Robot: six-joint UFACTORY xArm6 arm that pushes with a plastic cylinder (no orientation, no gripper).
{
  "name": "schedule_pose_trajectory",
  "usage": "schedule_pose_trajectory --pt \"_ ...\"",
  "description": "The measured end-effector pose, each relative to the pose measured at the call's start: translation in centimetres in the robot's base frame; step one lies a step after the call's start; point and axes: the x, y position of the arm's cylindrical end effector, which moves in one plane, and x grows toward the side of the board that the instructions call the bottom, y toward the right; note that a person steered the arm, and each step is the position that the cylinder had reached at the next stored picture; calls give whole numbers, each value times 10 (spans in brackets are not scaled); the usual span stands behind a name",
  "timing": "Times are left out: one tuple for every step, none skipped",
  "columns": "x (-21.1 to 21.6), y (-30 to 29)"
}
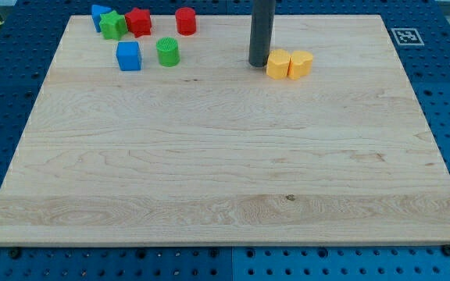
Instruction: Move the blue cube to the bottom of the green circle
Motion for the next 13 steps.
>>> schedule_pose_trajectory --pt "-2 -1" --pt "-30 -39" --pt "-39 -98" --pt "-39 -139" --pt "-39 -174" --pt "-50 -187" --pt "-73 -219" --pt "-75 -259" --pt "-75 -274" --pt "-70 -262" --pt "-42 -241" --pt "-2 -227" --pt "31 -205"
